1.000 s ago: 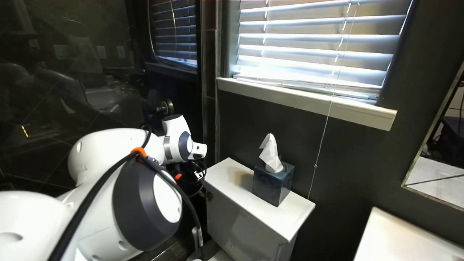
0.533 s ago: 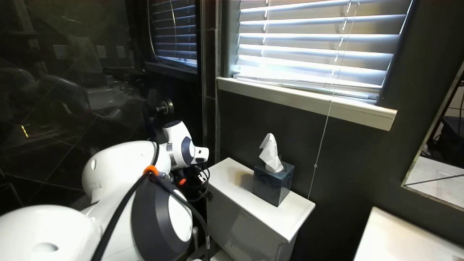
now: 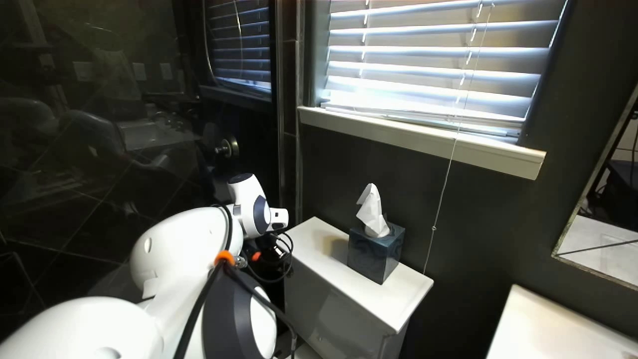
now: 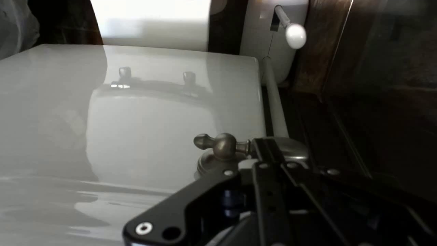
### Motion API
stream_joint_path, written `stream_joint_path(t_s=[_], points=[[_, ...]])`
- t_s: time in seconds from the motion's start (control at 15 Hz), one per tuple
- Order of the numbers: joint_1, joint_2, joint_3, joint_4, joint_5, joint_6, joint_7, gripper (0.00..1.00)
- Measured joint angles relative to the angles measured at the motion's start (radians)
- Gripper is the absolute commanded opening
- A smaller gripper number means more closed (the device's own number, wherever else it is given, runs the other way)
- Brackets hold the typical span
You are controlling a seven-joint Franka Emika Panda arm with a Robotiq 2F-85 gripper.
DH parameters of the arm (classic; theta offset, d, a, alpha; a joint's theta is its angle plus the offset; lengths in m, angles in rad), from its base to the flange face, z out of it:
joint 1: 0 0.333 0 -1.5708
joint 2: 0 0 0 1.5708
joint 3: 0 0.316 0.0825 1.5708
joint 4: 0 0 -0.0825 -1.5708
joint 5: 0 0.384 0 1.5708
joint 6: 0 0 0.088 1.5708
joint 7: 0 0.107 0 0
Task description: Flush the toilet
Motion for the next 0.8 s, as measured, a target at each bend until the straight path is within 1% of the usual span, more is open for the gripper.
stream_joint_path(t_s=[0.33,0.53,0.8], points=[[0.000,0.003,0.006,-0.010,0.000,0.052,-0.082,0.00],[-0.001,0.003,0.026,-0.012,0.000,0.083,-0.136,0.00],[-0.003,0.004,0.037,-0.018,0.000,0.083,-0.150,0.00]])
